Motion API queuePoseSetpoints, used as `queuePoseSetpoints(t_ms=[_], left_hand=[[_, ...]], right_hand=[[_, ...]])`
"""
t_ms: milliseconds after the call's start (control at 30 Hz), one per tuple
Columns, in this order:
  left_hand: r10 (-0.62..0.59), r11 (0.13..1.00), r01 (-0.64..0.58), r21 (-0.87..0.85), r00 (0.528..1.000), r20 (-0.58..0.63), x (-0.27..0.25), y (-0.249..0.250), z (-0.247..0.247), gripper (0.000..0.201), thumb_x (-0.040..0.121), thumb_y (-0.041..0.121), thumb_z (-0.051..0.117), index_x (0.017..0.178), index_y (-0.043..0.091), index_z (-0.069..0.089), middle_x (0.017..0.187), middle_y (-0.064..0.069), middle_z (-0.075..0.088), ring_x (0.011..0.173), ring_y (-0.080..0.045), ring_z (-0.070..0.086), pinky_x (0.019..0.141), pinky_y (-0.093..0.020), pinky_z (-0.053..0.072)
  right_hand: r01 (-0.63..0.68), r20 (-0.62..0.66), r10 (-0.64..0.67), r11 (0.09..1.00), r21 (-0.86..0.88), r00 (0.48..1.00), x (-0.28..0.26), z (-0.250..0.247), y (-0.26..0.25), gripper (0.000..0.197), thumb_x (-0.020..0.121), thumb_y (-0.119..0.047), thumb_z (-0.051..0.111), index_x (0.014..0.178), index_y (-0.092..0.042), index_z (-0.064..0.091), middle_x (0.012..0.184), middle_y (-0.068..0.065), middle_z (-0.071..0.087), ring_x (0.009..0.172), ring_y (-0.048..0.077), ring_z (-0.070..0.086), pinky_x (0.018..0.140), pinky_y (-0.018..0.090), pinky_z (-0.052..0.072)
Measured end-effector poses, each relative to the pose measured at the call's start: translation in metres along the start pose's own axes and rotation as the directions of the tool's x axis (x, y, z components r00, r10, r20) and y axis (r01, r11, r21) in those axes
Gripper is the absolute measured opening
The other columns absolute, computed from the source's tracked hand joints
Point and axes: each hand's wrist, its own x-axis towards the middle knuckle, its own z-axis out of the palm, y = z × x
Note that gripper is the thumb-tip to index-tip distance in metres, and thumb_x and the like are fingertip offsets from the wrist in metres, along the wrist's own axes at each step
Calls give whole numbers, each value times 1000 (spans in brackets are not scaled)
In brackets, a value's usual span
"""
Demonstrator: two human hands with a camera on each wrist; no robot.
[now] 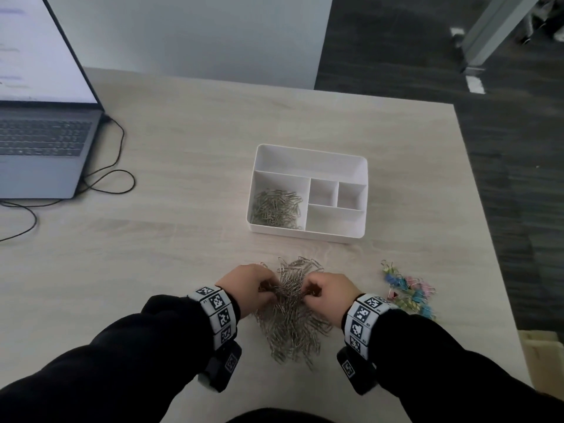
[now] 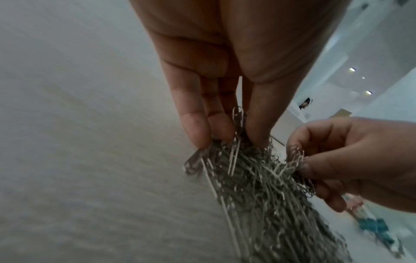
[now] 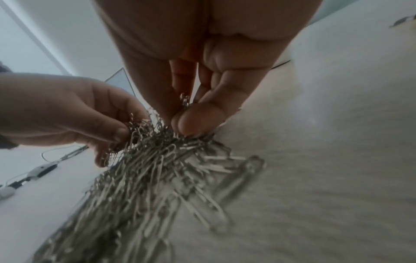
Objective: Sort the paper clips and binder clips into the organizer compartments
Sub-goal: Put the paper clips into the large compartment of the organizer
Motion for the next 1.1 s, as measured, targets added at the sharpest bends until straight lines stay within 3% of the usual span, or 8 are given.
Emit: queuePoseSetpoints(t_ms=[133, 200, 367, 533, 633, 733, 867, 1100], left_hand=[[-56, 985, 55, -163, 998, 0, 2, -1, -15, 11, 77, 27, 75, 89, 28, 73, 72, 15, 65, 62, 4, 58, 72, -22, 52], [-83, 956, 79, -282, 996, -5, 4, 1, -25, 8, 77, 22, 76, 83, 27, 74, 68, 11, 69, 53, 2, 60, 62, -26, 58], [-105, 871, 57, -488, 992, -71, 14, 11, -58, 8, 80, 15, 76, 82, 22, 74, 71, 4, 72, 64, -12, 67, 60, -30, 61], [-124, 844, -7, -537, 970, -207, 33, 17, -93, 6, 81, 16, 75, 82, 21, 74, 71, 4, 72, 65, -9, 67, 64, -33, 62], [-139, 883, -30, -469, 937, -322, 52, 16, -108, 7, 82, 20, 74, 79, 25, 72, 64, 8, 69, 59, -10, 65, 66, -36, 61], [-114, 948, -17, -319, 916, -385, 69, 20, -117, 4, 83, 25, 72, 86, 26, 73, 75, 12, 69, 71, -10, 64, 73, -28, 55], [-73, 984, 6, -176, 924, -375, 88, 26, -123, 12, 86, 26, 67, 95, 27, 74, 90, 8, 72, 80, -9, 61, 76, -20, 45], [24, 1000, -19, 18, 943, -331, 98, 27, -122, 20, 88, 26, 63, 105, 28, 74, 105, 4, 74, 100, -18, 64, 90, -25, 46]], right_hand=[[-41, 17, 39, 989, 140, 999, 9, -11, -5, 8, 80, -19, 70, 85, -25, 68, 79, -6, 69, 67, 15, 67, 70, 31, 58], [-58, 8, 58, 972, 227, 998, 13, -19, -10, 9, 80, -16, 72, 82, -24, 67, 76, -3, 69, 64, 20, 71, 65, 34, 61], [-43, -45, 64, 926, 375, 997, 27, -44, -32, 8, 84, -9, 71, 85, -16, 67, 69, 3, 70, 61, 22, 71, 64, 39, 62], [-9, -162, 88, 901, 434, 983, 50, -64, -49, 14, 85, -10, 70, 79, -21, 65, 67, 5, 70, 56, 17, 68, 60, 43, 62], [-19, -230, 124, 911, 412, 965, 67, -72, -56, 11, 84, -12, 68, 81, -21, 63, 69, 4, 71, 56, 18, 69, 63, 47, 61], [-26, -264, 115, 947, 319, 958, 81, -77, -63, 8, 82, -16, 66, 81, -24, 63, 69, 1, 71, 57, 16, 70, 65, 43, 61], [-16, -269, 53, 990, 137, 962, 91, -85, -68, 7, 85, -19, 64, 85, -27, 64, 78, -5, 70, 70, 17, 67, 70, 35, 57], [24, -239, -23, 1000, 1, 971, 97, -84, -64, 17, 85, -15, 61, 98, -20, 70, 93, 2, 73, 87, 22, 65, 78, 31, 52]])
